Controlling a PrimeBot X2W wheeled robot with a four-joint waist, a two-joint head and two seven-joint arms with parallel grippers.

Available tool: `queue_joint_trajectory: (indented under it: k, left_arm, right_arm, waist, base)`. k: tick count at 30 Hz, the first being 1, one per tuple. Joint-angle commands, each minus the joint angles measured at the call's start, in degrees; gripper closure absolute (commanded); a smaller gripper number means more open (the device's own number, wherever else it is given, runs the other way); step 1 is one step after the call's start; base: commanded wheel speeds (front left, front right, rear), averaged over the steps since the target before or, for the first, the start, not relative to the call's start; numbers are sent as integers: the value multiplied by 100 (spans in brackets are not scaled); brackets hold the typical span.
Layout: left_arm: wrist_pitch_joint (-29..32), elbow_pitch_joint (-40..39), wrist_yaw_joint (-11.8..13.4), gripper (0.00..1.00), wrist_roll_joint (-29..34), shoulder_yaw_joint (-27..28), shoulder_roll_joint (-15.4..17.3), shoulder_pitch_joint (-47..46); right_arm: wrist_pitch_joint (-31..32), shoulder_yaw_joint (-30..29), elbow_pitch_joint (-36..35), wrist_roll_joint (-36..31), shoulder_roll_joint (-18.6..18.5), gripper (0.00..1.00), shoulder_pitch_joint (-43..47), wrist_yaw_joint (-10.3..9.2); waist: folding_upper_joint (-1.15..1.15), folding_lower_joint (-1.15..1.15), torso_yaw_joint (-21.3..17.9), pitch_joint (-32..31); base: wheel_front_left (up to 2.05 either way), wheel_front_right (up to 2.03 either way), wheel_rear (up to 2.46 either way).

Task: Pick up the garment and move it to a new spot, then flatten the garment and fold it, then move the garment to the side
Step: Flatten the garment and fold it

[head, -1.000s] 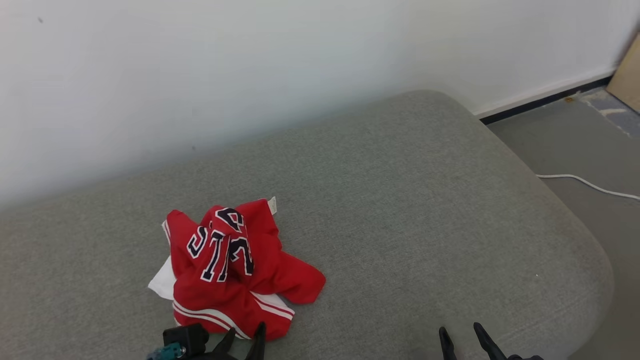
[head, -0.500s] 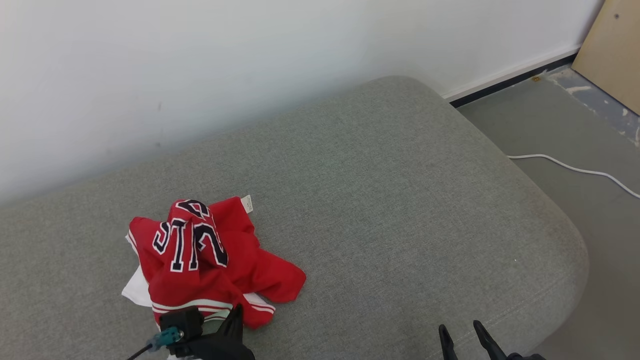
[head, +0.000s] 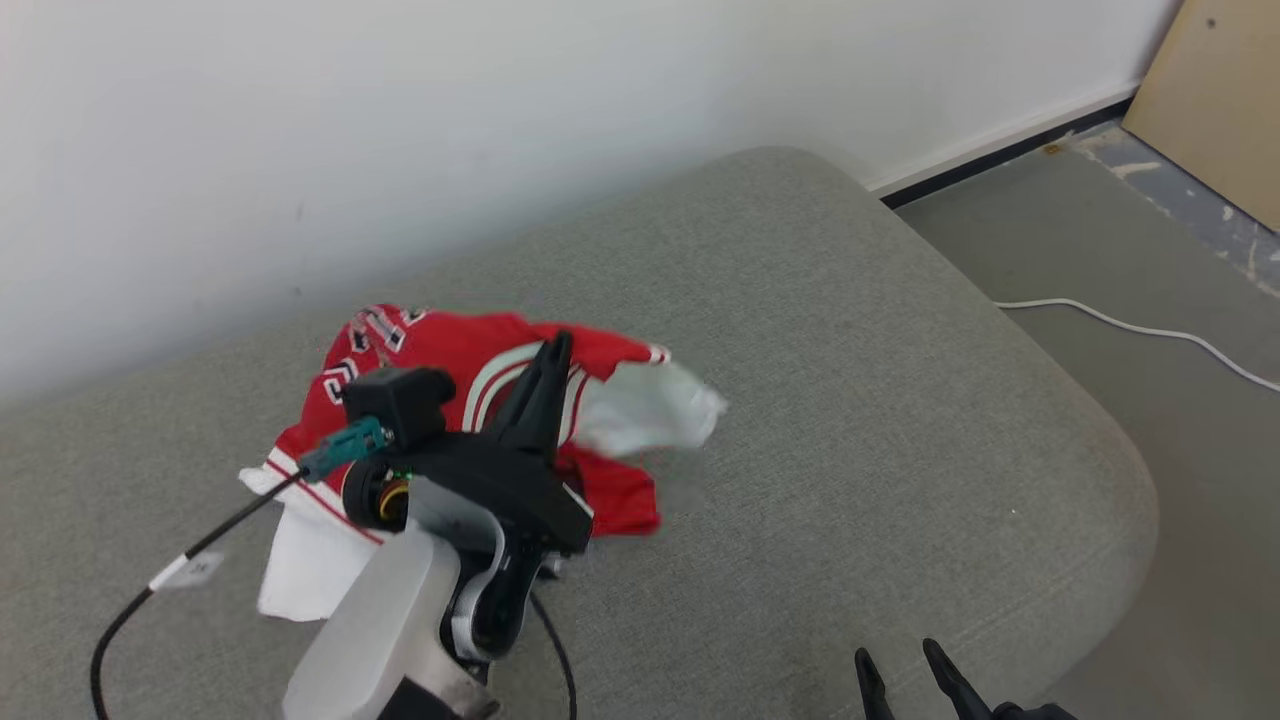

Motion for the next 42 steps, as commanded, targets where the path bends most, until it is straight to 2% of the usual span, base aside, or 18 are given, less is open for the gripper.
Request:
queue_joint_trajectory:
  k: [1, 9, 14, 17, 22, 30, 35, 36, 37, 42]
  left_arm:
    - [-147, -91, -3, 100, -263, -122, -16, -312]
    - [-1005, -373, 111, 100, -1488, -754, -16, -1592]
    - [-1196, -538, 167, 100, -1901, -778, -8, -1826]
    - [-1220, -626, 222, 100, -1920, -385, -2, -1559]
    - [-1213, -422, 292, 100, -1585, 426, -4, -699]
    - [-1215, 193, 156, 100, -879, 1609, -7, 510]
    - [-1215, 700, 198, 100, -605, 2115, -13, 813]
    - [-1216, 800, 197, 52, -516, 2167, -9, 822]
    - [-1216, 891, 205, 0, -466, 2245, -4, 822]
    - [-1216, 1377, 176, 0, -222, 2243, 26, 941]
  right_arm:
    - [-44, 33, 29, 69, -8, 0, -34, -15]
    - [-95, -53, 49, 179, -6, 0, -40, -15]
    - [-98, -1, 70, 211, -6, 0, -37, -15]
    - [-98, 117, 113, 224, -6, 0, -92, -15]
    - [-101, 169, 134, 264, -6, 0, -115, -15]
    - [-93, 207, 109, 212, -9, 0, -135, -15]
    - [-94, 268, 144, 200, -9, 0, -155, -15]
    - [-94, 278, 156, 198, -9, 0, -162, -15]
    - [-94, 288, 166, 195, -9, 0, -168, -15]
    - [-94, 286, 210, 161, -9, 0, -159, -15]
  waist:
    - [-1, 0, -168, 68]
    - [-1, 0, -288, 276]
    - [-1, 0, -279, 301]
    - [-1, 0, -211, 303]
    - [-1, 0, 282, 360]
    - [-1, 0, 1083, 394]
    - [-1, 0, 1260, 341]
    - [-1, 0, 1262, 326]
    - [-1, 0, 1258, 311]
    - [-1, 0, 1174, 197]
  base:
    - [0, 0, 0]
    - [0, 0, 0]
    - [0, 0, 0]
    - [0, 0, 0]
    - [0, 0, 0]
    - [0, 0, 0]
    - [0, 0, 0]
    - [0, 0, 0]
    - [0, 0, 0]
    - [0, 0, 0]
